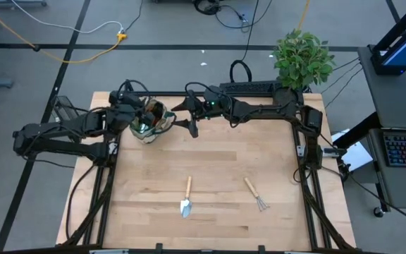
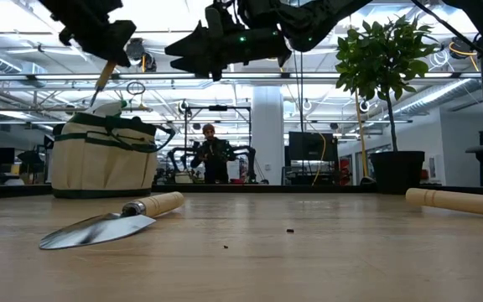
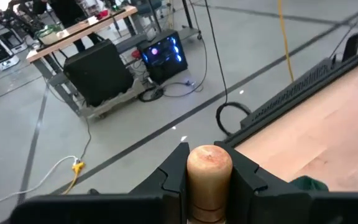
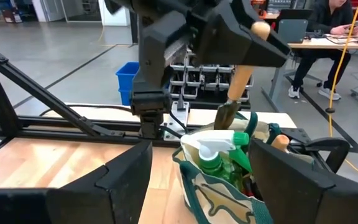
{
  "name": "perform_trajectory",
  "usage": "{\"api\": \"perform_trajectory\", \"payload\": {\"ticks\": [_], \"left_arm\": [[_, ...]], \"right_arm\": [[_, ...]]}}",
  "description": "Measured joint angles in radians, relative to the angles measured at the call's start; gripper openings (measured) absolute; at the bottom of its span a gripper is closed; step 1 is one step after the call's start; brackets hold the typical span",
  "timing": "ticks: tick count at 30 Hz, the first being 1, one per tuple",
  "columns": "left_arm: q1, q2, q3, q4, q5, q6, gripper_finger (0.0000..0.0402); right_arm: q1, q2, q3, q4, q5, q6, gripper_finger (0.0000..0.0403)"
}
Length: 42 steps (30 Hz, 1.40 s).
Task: Pick & Place Garden tools in Gardening bag
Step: Put the left trowel into the gardening bag, then put the hand rake into the gardening bag
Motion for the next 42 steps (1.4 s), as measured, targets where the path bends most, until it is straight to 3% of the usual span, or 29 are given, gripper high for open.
{"api": "perform_trajectory", "payload": {"ticks": [18,25,35,42], "left_arm": [[0.018,-0.218,-0.418,0.278,-0.011,-0.042,0.006],[0.018,-0.228,-0.466,0.299,0.048,-0.073,0.0061],[0.018,-0.23,-0.46,0.431,0.053,0.083,0.0226],[0.007,-0.23,-0.35,0.449,0.053,0.169,0.028]], "right_arm": [[0.0,0.0,0.0,-0.048,0.002,0.0,0.0256],[0.0,0.0,0.0,-0.064,0.004,0.0,0.0256],[0.001,0.0,0.0,-0.065,0.007,0.0,0.0256],[0.001,-0.023,0.0,-0.098,0.004,-0.022,0.0256]]}}
